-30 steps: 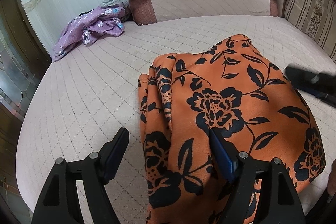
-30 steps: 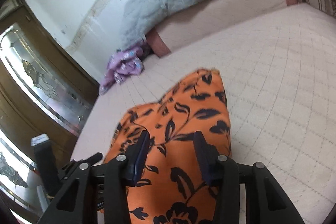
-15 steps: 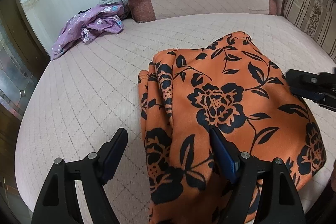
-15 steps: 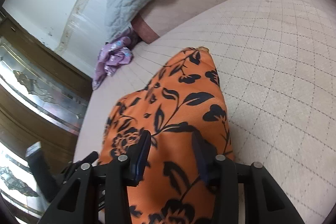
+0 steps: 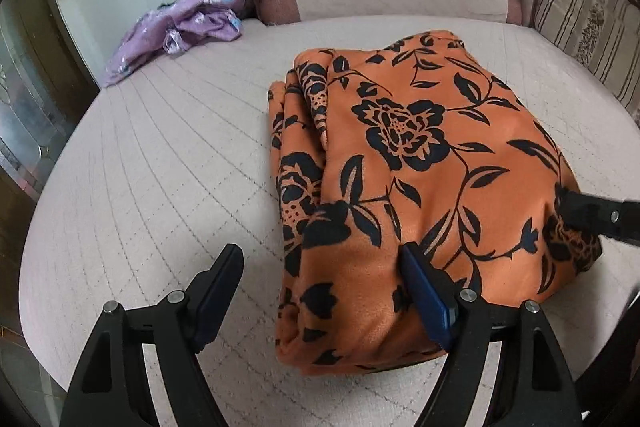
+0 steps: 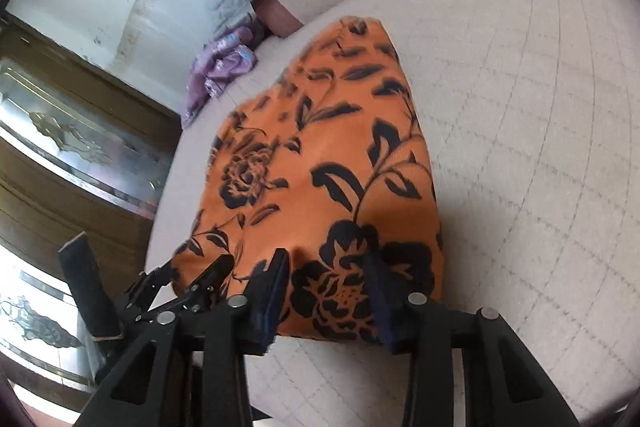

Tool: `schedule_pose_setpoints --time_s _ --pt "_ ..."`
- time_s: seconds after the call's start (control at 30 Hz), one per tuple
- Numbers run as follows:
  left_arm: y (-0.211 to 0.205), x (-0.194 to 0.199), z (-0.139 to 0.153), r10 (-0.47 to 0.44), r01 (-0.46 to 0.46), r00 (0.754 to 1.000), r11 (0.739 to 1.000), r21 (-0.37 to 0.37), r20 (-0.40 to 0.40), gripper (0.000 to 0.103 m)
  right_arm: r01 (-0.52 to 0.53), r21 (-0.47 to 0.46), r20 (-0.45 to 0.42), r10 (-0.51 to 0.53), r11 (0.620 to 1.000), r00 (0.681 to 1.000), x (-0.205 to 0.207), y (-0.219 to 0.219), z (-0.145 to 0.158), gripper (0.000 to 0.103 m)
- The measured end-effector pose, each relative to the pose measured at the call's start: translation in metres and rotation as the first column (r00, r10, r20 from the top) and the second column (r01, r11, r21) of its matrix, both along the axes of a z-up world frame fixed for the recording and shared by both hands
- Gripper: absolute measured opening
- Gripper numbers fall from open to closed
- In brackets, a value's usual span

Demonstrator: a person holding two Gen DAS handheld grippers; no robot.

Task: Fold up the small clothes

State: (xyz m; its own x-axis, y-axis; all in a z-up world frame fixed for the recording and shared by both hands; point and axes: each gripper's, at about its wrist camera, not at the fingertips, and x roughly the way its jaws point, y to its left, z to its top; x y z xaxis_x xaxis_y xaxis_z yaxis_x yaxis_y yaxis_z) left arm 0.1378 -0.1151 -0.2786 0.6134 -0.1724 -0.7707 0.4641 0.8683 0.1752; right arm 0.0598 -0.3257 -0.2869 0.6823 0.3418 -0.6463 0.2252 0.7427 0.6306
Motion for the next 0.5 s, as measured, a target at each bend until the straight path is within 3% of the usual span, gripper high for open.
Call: schedule_pose_setpoints --time_s 0.3,0.43,0.5 --pt "0.005 0.003 0.001 -0.008 0.008 1.000 1.000 -0.024 -0.016 0.081 -0.017 -0.062 -0.001 0.017 0.998 1.000 0.003 0.007 0.000 0.043" --pt "0.009 -0.012 0.008 0.021 -0.021 1.000 1.000 -0.012 0.008 0.081 0.002 -0.029 0.011 -0.002 1.000 1.000 -0.007 0.005 0.006 0.043" --pt "0.013 -0.024 0.016 0.045 -0.045 0.999 0.999 -0.019 0.020 0.081 0.019 -0.027 0.030 -0.018 0.999 0.999 -0.015 0.003 0.011 0.048"
